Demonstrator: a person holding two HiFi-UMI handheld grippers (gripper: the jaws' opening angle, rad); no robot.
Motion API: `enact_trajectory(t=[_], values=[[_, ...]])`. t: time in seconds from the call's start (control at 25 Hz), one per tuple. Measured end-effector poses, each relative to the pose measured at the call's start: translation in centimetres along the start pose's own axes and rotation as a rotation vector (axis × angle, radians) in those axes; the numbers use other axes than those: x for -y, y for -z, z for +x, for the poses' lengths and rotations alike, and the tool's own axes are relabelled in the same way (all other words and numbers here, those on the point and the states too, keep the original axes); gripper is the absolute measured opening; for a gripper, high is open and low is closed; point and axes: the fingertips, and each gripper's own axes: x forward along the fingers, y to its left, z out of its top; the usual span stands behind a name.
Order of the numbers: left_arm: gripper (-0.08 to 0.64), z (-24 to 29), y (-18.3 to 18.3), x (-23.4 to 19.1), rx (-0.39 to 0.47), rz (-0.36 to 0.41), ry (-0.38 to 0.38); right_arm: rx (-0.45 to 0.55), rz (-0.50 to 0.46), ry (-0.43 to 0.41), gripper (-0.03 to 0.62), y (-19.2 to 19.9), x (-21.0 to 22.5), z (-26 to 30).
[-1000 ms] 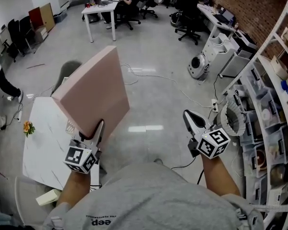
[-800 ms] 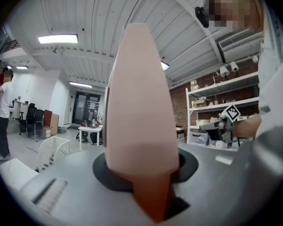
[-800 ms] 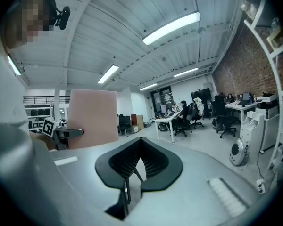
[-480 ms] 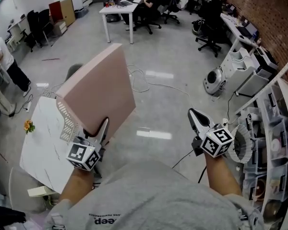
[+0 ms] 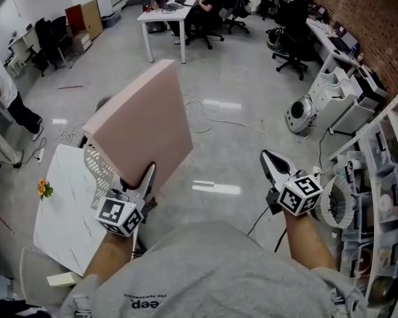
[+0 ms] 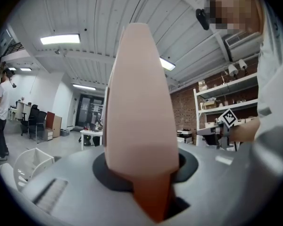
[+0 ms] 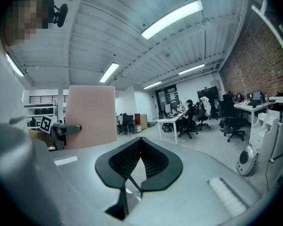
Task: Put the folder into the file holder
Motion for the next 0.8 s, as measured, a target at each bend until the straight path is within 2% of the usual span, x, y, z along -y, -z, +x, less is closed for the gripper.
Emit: enact_trajectory(t=[0.28, 0.64, 0.8], values=[[0.198, -3.1, -3.5, -6.1, 0.045, 0.028, -0.096, -0.008, -0.031, -0.062, 0.005, -1.4, -2.2, 5.8], [0.198, -13.4, -7.8, -16.1, 0.076, 0.064, -0.340, -0.039, -0.062, -0.236, 0.005, -2.0, -9.5, 16.7], [0.198, -16.9, -8.1, -20.0, 0.075, 0.085, -0.411, -0.042, -0.062, -0.285, 0.005, -2.2, -12.8, 20.5]])
